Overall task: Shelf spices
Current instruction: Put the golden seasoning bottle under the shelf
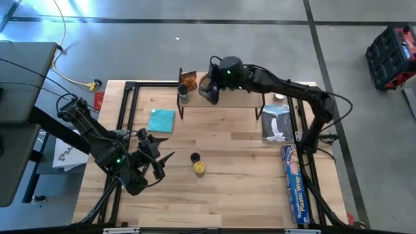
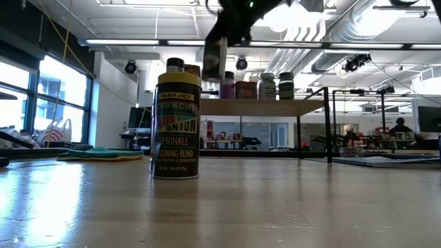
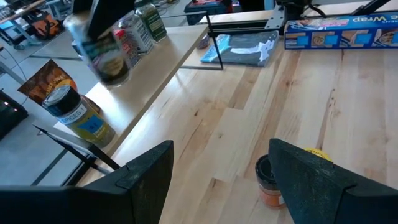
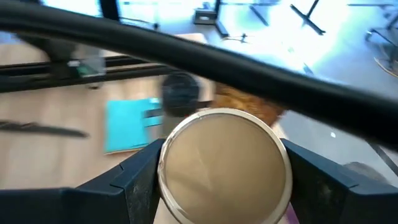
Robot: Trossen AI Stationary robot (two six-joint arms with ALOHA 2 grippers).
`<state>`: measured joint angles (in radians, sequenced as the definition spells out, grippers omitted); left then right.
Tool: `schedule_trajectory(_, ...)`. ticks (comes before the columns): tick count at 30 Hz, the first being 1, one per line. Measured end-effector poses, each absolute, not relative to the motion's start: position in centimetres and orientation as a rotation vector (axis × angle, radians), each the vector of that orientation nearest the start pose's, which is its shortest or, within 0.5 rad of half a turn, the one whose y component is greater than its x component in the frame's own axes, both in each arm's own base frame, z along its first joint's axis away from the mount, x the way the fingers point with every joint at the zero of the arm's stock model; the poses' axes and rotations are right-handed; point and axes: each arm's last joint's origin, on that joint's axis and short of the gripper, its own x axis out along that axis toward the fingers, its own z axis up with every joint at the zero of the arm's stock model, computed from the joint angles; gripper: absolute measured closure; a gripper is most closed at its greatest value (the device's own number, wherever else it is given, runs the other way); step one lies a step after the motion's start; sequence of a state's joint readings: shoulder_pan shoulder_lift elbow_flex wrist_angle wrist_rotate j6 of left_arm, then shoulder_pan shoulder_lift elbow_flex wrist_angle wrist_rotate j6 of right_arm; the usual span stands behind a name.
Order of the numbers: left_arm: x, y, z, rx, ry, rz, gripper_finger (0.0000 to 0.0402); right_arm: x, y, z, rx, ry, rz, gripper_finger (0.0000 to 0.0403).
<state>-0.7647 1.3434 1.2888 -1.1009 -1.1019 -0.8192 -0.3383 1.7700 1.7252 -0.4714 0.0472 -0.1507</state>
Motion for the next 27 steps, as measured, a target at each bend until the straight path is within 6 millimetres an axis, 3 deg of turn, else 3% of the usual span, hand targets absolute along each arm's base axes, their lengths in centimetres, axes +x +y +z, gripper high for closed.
schedule_trajectory(4,19.2,-14.9,33.3,0.142,0.492,0.53,0.0142,37.6,-8.9,37.5,-0.082,0.575,-0.237,0.0133)
schedule_trajectory(7,19.2,-14.9,33.3,0.134,0.49,0.531,0.0142,37.8,-4.7,36.9,-0.095,0.644,-0.12,0.0133)
schedule_trajectory(10,19.2,-14.9,33.3,0.133,0.489,0.531,0.0142,38.2,-0.7,34.4,-0.104,0.695,-0.008,0.0133)
schedule_trajectory(14,19.1,-15.0,33.3,0.135,0.488,0.524,0.0142,37.9,2.9,28.4,-0.094,0.75,0.075,0.0133)
schedule_trajectory(17,19.1,-15.0,33.3,0.135,0.489,0.523,0.0142,37.6,3.2,25.1,-0.051,0.719,0.025,0.0133)
schedule_trajectory(20,19.1,-15.0,33.3,0.142,0.49,0.522,0.0142,37.4,1.7,23.0,-0.045,0.689,-0.096,0.0133)
schedule_trajectory(27,19.3,-14.7,33.3,0.143,0.487,0.542,0.0142,37.4,-2.8,21.5,0.04,0.575,-0.168,0.0133)
